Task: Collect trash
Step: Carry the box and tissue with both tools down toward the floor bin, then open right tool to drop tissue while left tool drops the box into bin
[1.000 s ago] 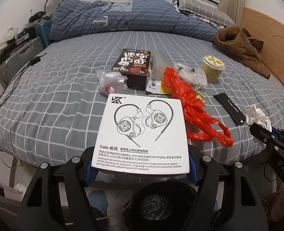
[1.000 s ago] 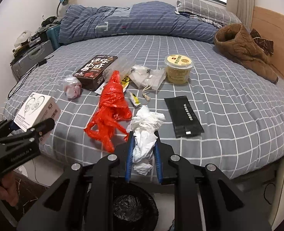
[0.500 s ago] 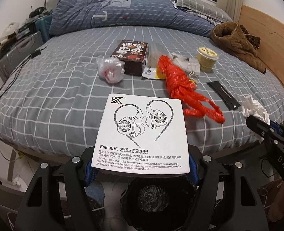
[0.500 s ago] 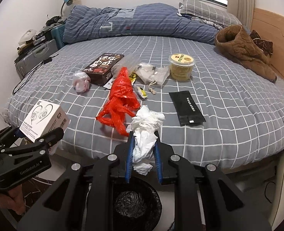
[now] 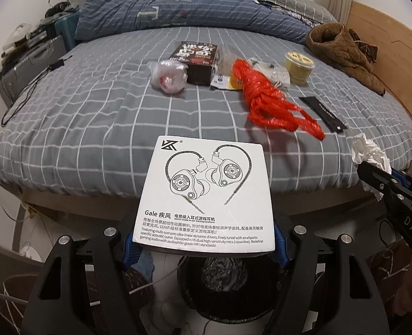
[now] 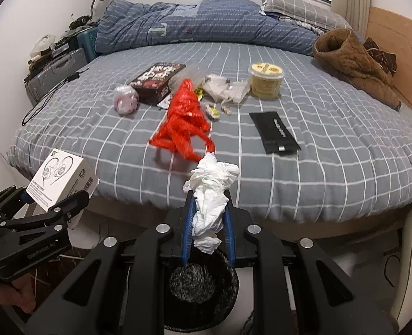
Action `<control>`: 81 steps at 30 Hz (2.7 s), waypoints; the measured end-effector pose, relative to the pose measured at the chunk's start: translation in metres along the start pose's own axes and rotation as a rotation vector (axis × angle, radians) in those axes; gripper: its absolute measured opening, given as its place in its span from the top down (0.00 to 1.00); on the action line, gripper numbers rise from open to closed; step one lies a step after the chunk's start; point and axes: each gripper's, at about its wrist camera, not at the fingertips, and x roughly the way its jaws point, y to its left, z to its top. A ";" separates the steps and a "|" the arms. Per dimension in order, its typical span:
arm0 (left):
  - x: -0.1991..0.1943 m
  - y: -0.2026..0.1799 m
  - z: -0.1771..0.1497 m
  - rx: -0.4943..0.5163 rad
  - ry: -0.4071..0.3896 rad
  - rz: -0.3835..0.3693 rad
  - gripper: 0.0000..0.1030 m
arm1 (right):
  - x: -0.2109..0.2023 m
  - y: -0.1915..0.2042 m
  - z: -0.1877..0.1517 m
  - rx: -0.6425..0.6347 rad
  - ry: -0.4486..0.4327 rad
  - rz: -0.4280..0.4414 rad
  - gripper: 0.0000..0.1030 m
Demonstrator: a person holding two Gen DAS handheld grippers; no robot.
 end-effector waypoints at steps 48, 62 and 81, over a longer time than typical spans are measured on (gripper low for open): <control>0.103 0.023 -0.071 -0.013 0.255 -0.023 0.32 | 0.108 0.035 -0.098 -0.047 0.319 0.107 0.82; 0.145 0.045 -0.098 -0.036 0.347 -0.004 0.32 | 0.162 0.048 -0.109 -0.045 0.435 0.153 0.82; 0.149 0.057 -0.098 -0.064 0.353 -0.001 0.32 | 0.168 0.067 -0.105 -0.094 0.401 0.126 0.41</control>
